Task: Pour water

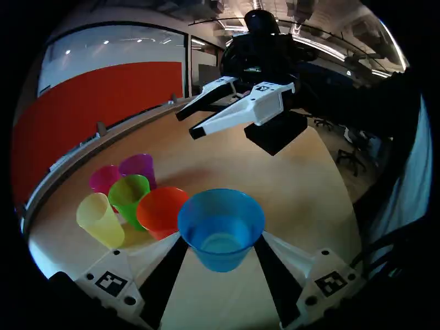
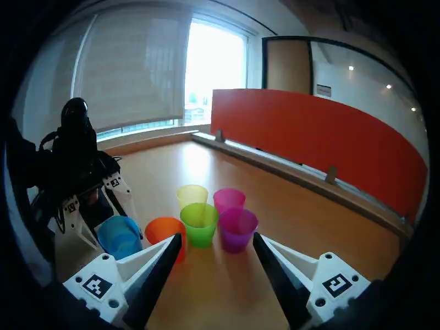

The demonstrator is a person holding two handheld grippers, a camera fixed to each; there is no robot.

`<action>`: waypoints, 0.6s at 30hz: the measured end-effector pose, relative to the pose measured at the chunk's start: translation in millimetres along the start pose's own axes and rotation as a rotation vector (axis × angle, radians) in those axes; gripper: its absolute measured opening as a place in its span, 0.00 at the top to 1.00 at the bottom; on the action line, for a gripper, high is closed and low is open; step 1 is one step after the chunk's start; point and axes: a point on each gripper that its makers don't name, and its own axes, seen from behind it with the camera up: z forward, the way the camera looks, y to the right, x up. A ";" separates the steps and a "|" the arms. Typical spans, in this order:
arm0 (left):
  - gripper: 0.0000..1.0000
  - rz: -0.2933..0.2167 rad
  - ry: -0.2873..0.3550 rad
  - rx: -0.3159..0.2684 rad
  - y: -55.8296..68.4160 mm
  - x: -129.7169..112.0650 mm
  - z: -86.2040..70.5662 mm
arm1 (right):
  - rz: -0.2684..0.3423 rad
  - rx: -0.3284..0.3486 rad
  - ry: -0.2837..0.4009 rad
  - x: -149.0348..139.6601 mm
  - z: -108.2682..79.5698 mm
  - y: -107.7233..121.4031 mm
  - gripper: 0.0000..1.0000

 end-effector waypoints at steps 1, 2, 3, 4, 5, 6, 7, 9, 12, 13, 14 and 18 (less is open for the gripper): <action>0.19 -0.005 0.007 0.005 -1.5 1.7 -1.7 | -0.001 0.001 -0.002 -0.4 0.9 -0.1 0.00; 0.19 -0.010 0.015 0.010 -3.1 3.7 -3.5 | -0.003 0.002 -0.003 -1.0 1.9 -0.3 0.00; 0.19 -0.013 0.021 0.017 -4.9 5.2 -5.3 | -0.004 0.004 -0.005 -1.3 2.7 -0.4 0.00; 0.19 -0.016 0.028 0.024 -6.7 6.6 -7.0 | -0.005 0.005 -0.006 -1.7 3.5 -0.5 0.00; 0.19 -0.020 0.035 0.032 -8.7 8.2 -9.0 | -0.006 0.006 -0.008 -2.1 4.5 -0.5 0.00; 0.19 -0.020 0.041 0.039 -10.4 9.7 -10.9 | -0.007 0.007 -0.010 -2.3 5.3 -0.4 0.00; 0.19 -0.020 0.046 0.046 -12.2 11.2 -12.8 | -0.009 0.007 -0.011 -2.5 6.2 -0.2 0.00; 0.19 -0.018 0.060 0.063 -15.8 14.6 -16.8 | -0.013 0.007 -0.015 -3.3 8.0 0.2 0.00; 0.19 -0.011 0.081 0.088 -20.8 20.4 -22.6 | -0.018 0.008 -0.021 -4.6 10.8 0.6 0.00; 0.19 -0.008 0.087 0.095 -22.0 22.4 -24.4 | -0.018 0.009 -0.022 -4.4 11.8 0.6 0.00; 0.19 -0.005 0.095 0.102 -23.3 24.6 -26.5 | -0.019 0.009 -0.023 -4.1 12.9 0.7 0.00; 0.19 -0.002 0.126 0.131 -29.4 34.5 -33.8 | -0.017 0.013 -0.025 -3.5 17.3 0.3 0.00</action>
